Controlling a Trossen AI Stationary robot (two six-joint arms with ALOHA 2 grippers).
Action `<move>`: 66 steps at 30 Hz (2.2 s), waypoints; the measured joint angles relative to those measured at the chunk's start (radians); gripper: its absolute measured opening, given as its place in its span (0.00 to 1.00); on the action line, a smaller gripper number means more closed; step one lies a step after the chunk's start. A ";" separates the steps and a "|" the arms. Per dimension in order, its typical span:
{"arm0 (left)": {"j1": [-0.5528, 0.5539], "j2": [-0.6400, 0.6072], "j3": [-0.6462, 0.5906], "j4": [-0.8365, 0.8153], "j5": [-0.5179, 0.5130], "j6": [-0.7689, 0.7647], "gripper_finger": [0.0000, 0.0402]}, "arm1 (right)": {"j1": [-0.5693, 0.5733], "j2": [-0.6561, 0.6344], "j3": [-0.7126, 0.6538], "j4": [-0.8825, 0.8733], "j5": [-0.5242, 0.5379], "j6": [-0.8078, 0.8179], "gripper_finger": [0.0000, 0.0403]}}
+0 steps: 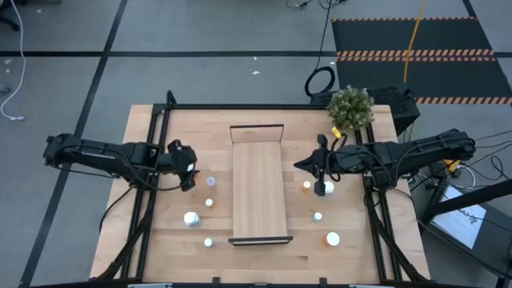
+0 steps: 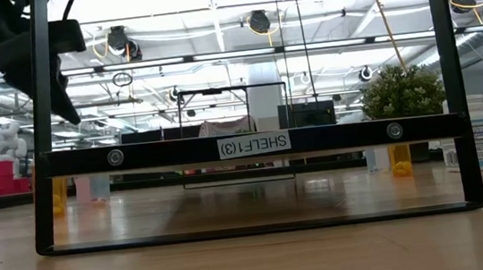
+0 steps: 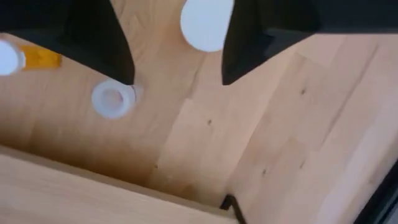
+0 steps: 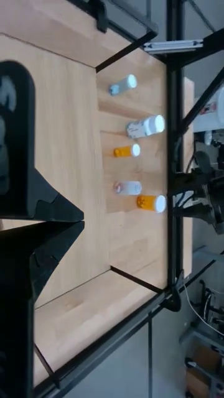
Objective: Pick and place medicine bottles onto shelf by color
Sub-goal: Put the left big orange medicine bottle on the shelf
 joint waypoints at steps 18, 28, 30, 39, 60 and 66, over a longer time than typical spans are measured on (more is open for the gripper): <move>0.042 0.146 0.000 -0.129 0.013 -0.354 0.72 | 0.000 -0.001 0.000 -0.014 -0.001 -0.026 0.00; 0.091 0.237 0.001 -0.124 0.020 -0.375 0.72 | 0.000 -0.001 0.000 -0.024 -0.002 -0.023 0.00; 0.091 0.247 0.001 -0.124 0.021 -0.376 0.72 | 0.000 -0.001 0.000 -0.024 -0.002 -0.023 0.00; 0.091 0.317 0.001 -0.120 0.056 -0.374 0.72 | 0.000 -0.001 0.000 -0.023 -0.002 -0.025 0.00; 0.091 0.333 0.021 -0.123 0.071 -0.306 0.57 | 0.000 -0.001 0.000 -0.023 -0.002 -0.031 0.00; 0.091 0.333 0.116 -0.171 0.086 -0.229 0.57 | 0.000 -0.001 0.000 -0.023 -0.003 -0.050 0.00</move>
